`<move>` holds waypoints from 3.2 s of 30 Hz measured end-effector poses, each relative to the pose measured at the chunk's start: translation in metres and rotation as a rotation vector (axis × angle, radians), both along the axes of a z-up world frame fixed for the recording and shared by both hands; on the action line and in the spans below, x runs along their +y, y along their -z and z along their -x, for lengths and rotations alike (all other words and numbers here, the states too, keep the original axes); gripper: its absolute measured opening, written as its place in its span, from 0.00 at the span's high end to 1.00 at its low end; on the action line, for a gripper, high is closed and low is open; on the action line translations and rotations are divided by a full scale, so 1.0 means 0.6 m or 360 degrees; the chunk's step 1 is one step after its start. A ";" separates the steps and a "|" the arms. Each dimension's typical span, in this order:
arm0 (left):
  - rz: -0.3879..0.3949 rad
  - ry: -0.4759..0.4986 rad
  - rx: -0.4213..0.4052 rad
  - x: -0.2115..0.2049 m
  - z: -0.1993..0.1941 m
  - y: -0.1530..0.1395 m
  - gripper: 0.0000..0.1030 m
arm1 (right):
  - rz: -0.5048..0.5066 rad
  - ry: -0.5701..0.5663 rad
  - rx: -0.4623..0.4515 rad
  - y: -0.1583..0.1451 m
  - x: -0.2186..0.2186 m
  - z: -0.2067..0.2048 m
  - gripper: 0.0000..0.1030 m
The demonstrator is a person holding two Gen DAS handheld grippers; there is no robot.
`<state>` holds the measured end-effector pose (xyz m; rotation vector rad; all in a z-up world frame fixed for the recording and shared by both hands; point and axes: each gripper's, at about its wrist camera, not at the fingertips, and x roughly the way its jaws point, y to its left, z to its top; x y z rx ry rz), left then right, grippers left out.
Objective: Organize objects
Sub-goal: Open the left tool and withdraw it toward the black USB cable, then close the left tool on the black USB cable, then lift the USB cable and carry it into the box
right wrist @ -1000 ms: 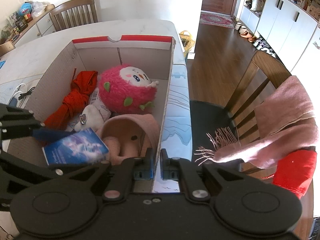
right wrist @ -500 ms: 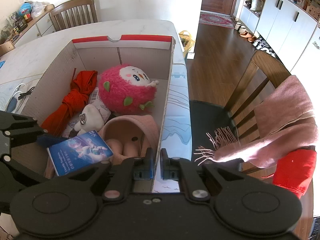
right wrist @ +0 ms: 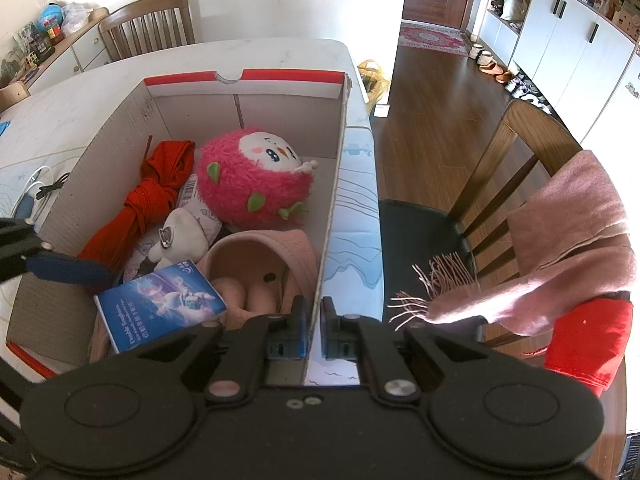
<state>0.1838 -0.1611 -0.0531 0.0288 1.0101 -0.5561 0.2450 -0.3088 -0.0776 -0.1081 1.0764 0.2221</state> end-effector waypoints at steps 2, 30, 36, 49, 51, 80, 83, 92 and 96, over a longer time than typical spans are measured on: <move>0.0027 -0.0028 -0.0017 0.011 0.003 -0.010 0.12 | 0.0000 0.0000 0.0000 0.000 0.000 0.000 0.94; -0.0026 -0.0472 -0.0167 0.271 0.012 -0.046 0.00 | 0.0043 0.0012 0.0010 -0.004 0.005 0.006 0.95; -0.0121 -0.0500 -0.0170 0.339 -0.010 -0.020 0.00 | 0.0053 0.0021 0.0018 -0.005 0.007 0.005 0.94; -0.0301 -0.0498 -0.0129 0.400 -0.081 0.073 0.01 | 0.0081 0.0054 0.0044 -0.004 0.013 0.002 0.93; -0.0327 -0.0463 -0.0124 0.402 -0.089 0.082 0.01 | 0.0085 0.0059 0.0051 -0.003 0.014 0.002 0.94; -0.0416 -0.0311 0.0022 0.402 -0.143 0.130 0.82 | 0.0106 0.0101 0.0083 0.001 0.019 -0.002 0.94; -0.0428 -0.0339 0.0018 0.395 -0.140 0.130 0.86 | 0.0106 0.0101 0.0083 0.001 0.020 -0.002 0.94; -0.0331 -0.0513 -0.0055 0.370 -0.114 0.106 0.89 | 0.0091 0.0099 0.0070 0.002 0.019 -0.001 0.94; -0.0233 -0.0560 -0.0091 0.358 -0.093 0.083 0.90 | 0.0087 0.0092 0.0061 0.002 0.018 -0.001 0.94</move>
